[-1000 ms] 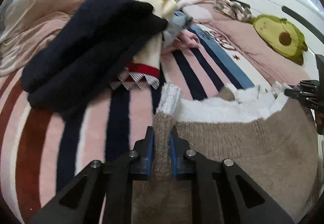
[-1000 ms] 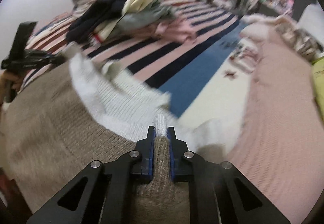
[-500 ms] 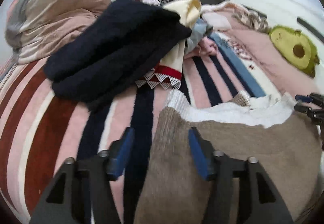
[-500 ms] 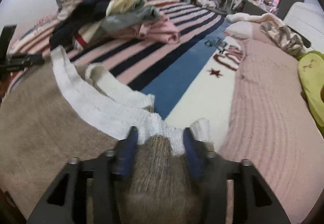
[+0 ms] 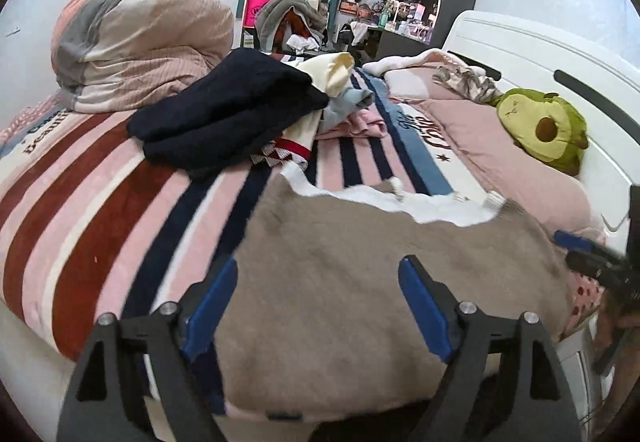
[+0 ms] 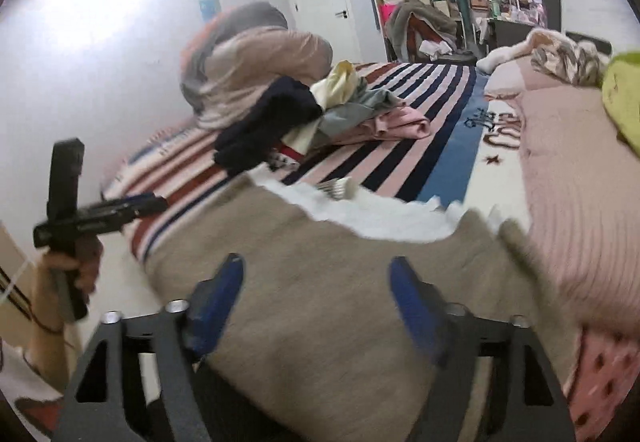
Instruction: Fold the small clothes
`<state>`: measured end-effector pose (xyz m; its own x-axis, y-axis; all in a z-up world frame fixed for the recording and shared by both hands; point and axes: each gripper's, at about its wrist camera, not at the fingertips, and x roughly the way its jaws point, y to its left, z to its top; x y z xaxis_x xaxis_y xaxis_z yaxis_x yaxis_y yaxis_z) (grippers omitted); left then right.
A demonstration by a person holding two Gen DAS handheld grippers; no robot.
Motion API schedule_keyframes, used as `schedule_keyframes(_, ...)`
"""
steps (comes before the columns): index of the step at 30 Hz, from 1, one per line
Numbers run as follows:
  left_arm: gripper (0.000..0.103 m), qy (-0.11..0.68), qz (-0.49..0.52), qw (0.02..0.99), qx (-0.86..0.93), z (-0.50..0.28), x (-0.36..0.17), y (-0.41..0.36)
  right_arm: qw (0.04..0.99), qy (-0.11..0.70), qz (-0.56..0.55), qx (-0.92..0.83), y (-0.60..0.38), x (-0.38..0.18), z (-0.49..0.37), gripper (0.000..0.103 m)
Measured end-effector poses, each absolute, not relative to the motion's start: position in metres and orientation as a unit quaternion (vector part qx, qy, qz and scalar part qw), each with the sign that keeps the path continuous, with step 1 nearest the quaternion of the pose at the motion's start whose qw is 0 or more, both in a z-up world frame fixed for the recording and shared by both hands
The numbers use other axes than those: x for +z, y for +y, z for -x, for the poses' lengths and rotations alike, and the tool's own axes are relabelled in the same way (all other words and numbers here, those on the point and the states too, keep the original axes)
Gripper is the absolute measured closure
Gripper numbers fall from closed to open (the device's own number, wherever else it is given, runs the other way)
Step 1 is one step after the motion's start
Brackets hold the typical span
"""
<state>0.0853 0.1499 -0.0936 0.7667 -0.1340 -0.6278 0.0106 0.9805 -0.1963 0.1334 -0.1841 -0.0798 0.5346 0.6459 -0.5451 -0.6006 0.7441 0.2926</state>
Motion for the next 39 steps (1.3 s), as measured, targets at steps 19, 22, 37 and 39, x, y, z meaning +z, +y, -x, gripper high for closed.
schedule_keyframes(19,0.018,0.374,0.312,0.865,-0.122,-0.025,-0.173,0.178,0.884,0.322,0.006,0.339,-0.147,-0.114,-0.085,0.068)
schedule_keyframes(22,0.018,0.367,0.354,0.845,-0.16,-0.029,-0.184,0.179,0.878,0.325,-0.006,0.35,-0.142,-0.112,-0.091,0.075)
schedule_keyframes(37,0.022,0.318,0.413,0.836,-0.172,-0.09,-0.196,0.167,0.85,0.379,0.011,0.366,-0.125,-0.123,-0.093,0.092)
schedule_keyframes(39,0.033,0.309,0.403,0.845,-0.166,-0.096,-0.19,0.164,0.845,0.393,0.01,0.362,-0.123,-0.133,-0.093,0.092)
